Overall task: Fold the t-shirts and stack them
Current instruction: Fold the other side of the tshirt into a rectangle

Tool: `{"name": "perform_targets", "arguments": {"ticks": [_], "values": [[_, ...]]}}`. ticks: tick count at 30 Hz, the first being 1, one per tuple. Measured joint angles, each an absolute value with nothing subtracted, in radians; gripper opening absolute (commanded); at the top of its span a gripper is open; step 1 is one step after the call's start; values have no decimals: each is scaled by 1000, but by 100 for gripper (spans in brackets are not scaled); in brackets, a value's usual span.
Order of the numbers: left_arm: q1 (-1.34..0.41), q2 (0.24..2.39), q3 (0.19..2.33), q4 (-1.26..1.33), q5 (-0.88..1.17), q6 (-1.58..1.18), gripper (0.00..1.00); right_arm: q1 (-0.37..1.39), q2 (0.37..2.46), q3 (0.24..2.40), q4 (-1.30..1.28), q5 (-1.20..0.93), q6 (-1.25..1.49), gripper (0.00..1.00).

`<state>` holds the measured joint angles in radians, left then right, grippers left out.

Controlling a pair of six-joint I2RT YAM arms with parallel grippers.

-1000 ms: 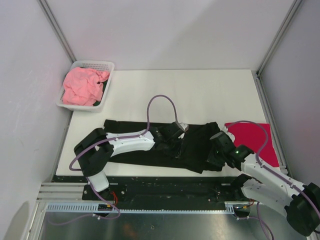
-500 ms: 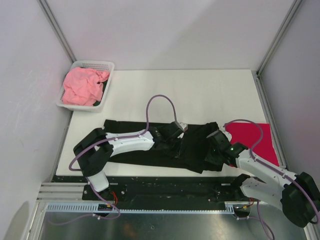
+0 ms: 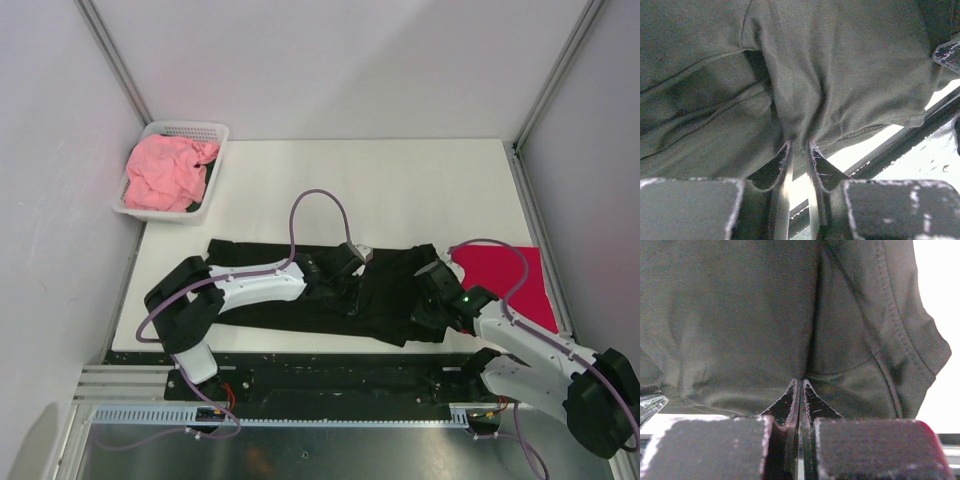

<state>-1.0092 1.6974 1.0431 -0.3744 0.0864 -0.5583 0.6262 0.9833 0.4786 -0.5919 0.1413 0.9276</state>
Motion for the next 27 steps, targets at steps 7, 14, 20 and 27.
{"name": "perform_targets", "arguments": {"ticks": [7,14,20,27], "values": [[-1003,1688,1042,-373,86,-558,20,658,868,479,-672,143,964,0],[-1001,1688,1042,-367,87,-559,20,739,828,479,-753,162,1033,0],[-999,1688,1042,-365,87,-559,20,755,883,479,-742,167,1053,0],[-987,1681,1042,-361,94,-559,22,705,1028,479,-663,141,1023,32]]}}
